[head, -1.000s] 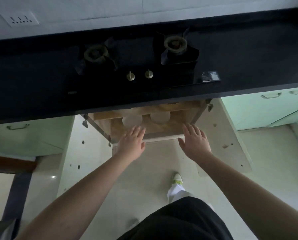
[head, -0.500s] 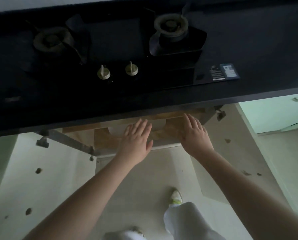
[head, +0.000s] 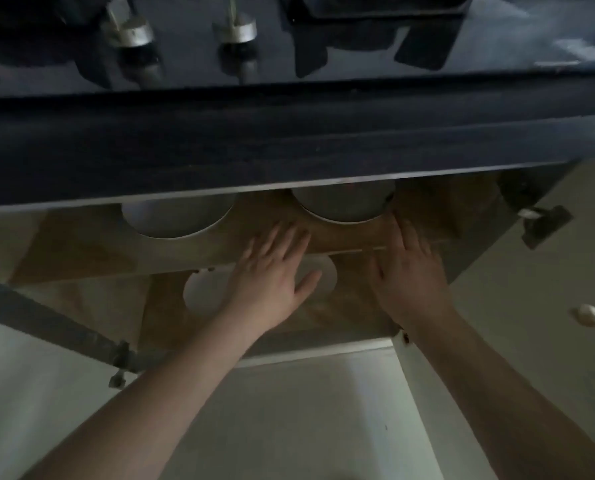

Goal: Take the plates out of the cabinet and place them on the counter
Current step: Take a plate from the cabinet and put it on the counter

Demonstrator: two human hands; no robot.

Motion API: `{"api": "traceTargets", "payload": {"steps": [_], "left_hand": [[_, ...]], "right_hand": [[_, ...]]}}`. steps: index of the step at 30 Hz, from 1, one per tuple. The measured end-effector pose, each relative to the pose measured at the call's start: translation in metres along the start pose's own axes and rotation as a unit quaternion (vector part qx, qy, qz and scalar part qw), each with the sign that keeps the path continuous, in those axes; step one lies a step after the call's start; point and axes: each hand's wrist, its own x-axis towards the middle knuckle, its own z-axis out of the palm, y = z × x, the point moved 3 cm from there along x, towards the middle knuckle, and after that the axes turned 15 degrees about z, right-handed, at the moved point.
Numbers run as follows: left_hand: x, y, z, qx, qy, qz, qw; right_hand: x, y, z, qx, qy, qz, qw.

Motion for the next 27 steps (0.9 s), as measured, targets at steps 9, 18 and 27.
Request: {"api": "traceTargets", "payload": {"steps": [9,18,27], "left_hand": [[0.045,-0.028,0.025,-0.006,0.072,-0.027,0.997],[0.079,-0.049,0.030,-0.080,0.088,-0.073,0.990],[0.127,-0.072,0.011,-0.419,0.193,-0.196,0.865]], "right_hand": [[0.041,0.013,0.046,-0.005,0.108,-0.019,0.994],[0.077,0.017,0.053,-0.002,0.124,0.012,0.992],[0.138,0.022,0.044,0.037,0.011,0.082,0.996]]}}
